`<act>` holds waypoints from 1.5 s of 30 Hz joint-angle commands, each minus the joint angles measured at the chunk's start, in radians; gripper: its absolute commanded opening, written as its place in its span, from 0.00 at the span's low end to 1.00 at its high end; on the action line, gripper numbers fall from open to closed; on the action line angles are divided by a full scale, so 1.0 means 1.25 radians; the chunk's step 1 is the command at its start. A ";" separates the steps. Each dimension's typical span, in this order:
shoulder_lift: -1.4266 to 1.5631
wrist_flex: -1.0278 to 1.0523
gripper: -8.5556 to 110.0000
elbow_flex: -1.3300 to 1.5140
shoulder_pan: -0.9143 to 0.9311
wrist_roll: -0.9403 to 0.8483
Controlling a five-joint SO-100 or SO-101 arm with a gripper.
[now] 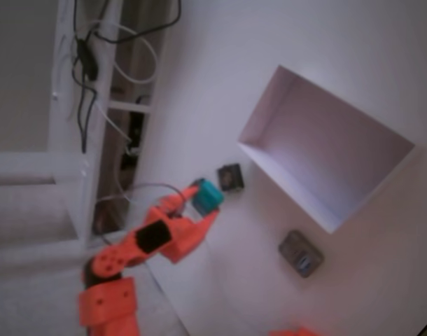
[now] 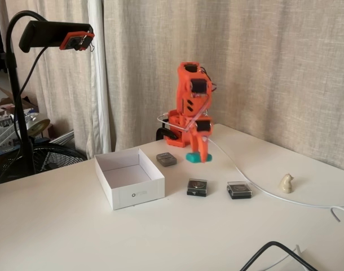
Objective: Grasp the green cube and put it in the bin.
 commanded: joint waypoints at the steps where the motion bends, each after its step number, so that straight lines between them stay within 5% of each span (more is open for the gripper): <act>1: 0.009 0.031 0.10 -0.139 0.088 -0.002; 11: -0.210 -0.139 0.10 -0.286 0.389 -0.131; 13: -0.241 -0.189 0.22 -0.286 0.411 -0.141; 15: -0.258 -0.221 0.35 -0.281 0.418 -0.141; 25: -0.218 -0.270 0.42 -0.227 0.342 -0.145; 45: 0.512 -0.389 0.42 0.431 -0.422 -0.130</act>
